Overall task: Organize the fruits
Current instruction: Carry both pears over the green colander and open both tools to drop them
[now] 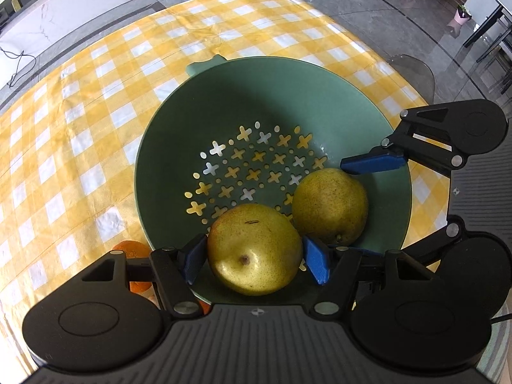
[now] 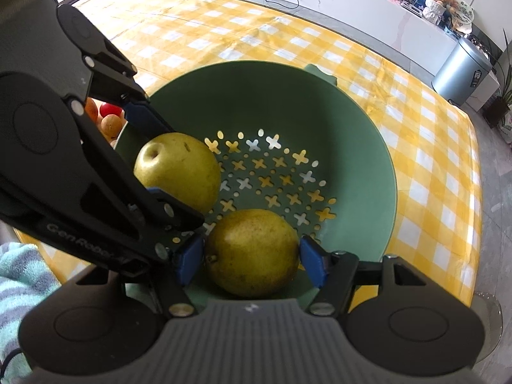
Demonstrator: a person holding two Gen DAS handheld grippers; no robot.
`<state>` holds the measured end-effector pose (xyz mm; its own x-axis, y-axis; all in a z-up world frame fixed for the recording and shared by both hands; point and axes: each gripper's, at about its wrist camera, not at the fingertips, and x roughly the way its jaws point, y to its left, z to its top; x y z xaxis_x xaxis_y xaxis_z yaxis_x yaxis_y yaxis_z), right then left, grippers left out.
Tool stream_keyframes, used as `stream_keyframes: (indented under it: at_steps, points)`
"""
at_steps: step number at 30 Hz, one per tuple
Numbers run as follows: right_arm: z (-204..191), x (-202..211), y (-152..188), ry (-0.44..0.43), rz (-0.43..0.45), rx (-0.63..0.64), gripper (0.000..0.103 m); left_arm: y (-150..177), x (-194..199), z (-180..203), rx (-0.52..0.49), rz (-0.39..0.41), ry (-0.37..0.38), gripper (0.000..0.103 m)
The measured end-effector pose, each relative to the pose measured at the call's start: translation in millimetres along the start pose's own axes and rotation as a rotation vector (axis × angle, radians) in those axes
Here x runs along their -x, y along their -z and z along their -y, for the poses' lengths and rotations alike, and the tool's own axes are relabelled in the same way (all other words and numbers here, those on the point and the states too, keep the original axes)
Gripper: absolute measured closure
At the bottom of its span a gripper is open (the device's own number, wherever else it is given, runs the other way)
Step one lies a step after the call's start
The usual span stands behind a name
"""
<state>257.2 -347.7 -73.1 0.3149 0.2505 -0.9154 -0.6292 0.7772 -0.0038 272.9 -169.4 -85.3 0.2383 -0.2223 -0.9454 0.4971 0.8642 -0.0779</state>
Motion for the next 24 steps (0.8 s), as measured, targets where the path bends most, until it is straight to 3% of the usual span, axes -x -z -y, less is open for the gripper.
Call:
stream_keyframes:
  at_steps: [8, 14, 24]
  points:
    - [0.3, 9.2, 1.0, 0.059, -0.017, 0.038, 0.038, -2.8, -2.5, 5.1, 0.028, -0.017, -0.007, 0.026]
    - [-1.7, 17.7, 2.6, 0.111, -0.035, 0.042, 0.031, -6.3, 0.6, 14.8, 0.032, -0.046, -0.034, 0.025]
    - [-17.3, 41.2, 4.4, 0.145, -0.014, 0.056, 0.02, -5.9, 37.9, 20.1, 0.059, 0.068, -0.039, 0.022]
